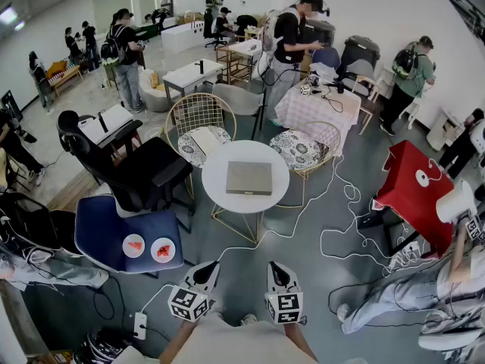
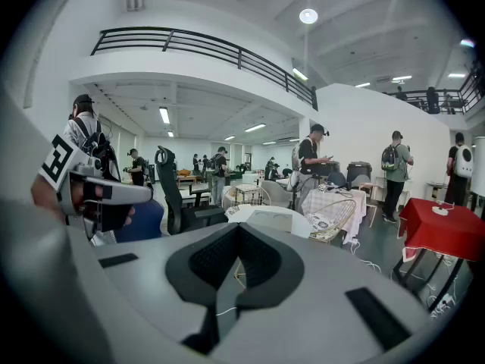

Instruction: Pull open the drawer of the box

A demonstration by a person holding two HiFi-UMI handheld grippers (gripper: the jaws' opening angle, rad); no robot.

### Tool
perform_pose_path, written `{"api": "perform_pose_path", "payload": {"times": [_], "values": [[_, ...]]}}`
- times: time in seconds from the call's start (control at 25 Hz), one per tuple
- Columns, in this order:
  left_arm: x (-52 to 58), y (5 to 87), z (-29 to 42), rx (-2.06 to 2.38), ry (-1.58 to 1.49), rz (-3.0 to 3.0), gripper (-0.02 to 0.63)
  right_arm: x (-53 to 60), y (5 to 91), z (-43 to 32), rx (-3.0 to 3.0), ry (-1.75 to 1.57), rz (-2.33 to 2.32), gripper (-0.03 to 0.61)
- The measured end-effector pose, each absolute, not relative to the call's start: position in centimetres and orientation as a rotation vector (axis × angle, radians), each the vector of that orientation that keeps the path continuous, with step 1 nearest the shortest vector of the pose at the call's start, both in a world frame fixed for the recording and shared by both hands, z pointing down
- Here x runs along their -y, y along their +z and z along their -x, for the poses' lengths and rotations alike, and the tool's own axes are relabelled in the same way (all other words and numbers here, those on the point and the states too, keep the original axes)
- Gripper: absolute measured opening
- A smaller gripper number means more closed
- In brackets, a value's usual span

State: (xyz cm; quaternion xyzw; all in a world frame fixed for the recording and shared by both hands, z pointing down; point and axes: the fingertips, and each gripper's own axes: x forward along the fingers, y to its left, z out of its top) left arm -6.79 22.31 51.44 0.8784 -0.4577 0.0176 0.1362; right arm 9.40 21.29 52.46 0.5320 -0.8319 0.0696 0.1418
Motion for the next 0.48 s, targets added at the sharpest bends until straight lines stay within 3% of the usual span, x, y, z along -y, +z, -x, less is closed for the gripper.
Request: {"api": "perform_pose_path", "payload": {"times": [0.48], "values": [[-22.9,51.1,4.7,1.347,0.064,-2.545,0.011,-21.8,52.3,-10.4,2.449,0.21,-1.491,0.015]]}}
